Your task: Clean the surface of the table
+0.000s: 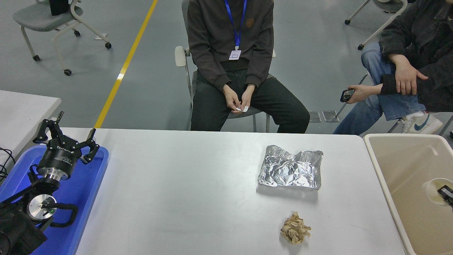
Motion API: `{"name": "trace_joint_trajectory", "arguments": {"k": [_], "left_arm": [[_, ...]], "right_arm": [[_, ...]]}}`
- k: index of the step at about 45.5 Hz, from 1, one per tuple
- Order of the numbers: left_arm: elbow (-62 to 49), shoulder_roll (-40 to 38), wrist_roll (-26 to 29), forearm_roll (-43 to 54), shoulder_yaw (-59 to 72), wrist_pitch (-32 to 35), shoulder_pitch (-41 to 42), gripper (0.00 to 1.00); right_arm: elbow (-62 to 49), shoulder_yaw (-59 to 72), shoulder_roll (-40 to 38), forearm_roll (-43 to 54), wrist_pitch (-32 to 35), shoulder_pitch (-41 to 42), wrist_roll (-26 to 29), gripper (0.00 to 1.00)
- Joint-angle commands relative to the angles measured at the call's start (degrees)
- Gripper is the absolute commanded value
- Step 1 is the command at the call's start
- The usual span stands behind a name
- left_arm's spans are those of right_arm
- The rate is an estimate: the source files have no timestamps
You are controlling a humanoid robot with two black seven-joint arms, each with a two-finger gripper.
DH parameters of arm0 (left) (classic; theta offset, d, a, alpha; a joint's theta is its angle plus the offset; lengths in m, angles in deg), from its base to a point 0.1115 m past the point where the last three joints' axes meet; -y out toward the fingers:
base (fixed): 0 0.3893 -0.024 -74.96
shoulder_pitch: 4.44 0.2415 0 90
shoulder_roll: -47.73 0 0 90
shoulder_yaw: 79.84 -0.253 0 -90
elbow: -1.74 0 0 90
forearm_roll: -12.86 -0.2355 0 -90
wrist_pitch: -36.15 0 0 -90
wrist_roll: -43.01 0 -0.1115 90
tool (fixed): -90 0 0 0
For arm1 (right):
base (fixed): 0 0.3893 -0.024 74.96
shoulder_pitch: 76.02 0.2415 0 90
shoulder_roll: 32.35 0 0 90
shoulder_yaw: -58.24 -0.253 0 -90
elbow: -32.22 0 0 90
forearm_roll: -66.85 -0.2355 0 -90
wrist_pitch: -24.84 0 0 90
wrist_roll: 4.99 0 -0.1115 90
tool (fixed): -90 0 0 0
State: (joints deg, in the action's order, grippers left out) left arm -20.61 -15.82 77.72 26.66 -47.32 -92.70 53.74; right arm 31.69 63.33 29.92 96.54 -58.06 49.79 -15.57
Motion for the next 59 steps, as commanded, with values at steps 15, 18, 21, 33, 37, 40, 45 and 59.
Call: {"name": "trace_joint_trajectory", "arguments": {"k": [15, 18, 21, 33, 37, 40, 45, 59], "left_arm": [[-0.1, 0.0, 0.0, 0.0, 0.0, -0.1, 0.0, 1.00], [-0.1, 0.0, 0.0, 0.0, 0.0, 0.0, 0.0, 1.00], [-0.1, 0.0, 0.0, 0.0, 0.0, 0.0, 0.0, 1.00], [-0.1, 0.0, 0.0, 0.0, 0.0, 0.0, 0.0, 1.00], [0.0, 0.0, 0.0, 0.0, 0.0, -0.1, 0.0, 1.00], [0.0, 0.0, 0.0, 0.0, 0.0, 0.0, 0.0, 1.00], [0.0, 0.0, 0.0, 0.0, 0.0, 0.0, 0.0, 1.00], [0.0, 0.0, 0.0, 0.0, 0.0, 0.0, 0.0, 1.00]], "right_arm": [[-1.0, -0.1, -0.1, -3.1, -0.2, 0.3, 0.0, 1.00], [-1.0, -0.2, -0.1, -3.1, -0.2, 0.7, 0.0, 1.00], [-1.0, -0.2, 0.0, -3.1, -0.2, 1.5, 0.0, 1.00], [-1.0, -0.2, 0.0, -7.1, -0.2, 2.9, -0.1, 1.00], [-1.1, -0.2, -0.2, -8.8, -0.2, 3.0, -0.1, 1.00], [-1.1, -0.2, -0.4, -9.2, -0.1, 3.0, -0.1, 1.00], [-1.1, -0.2, -0.7, -9.2, -0.1, 3.2, -0.1, 1.00], [-0.4, -2.2, -2.5, -9.8, 0.1, 5.1, -0.2, 1.00]]}}
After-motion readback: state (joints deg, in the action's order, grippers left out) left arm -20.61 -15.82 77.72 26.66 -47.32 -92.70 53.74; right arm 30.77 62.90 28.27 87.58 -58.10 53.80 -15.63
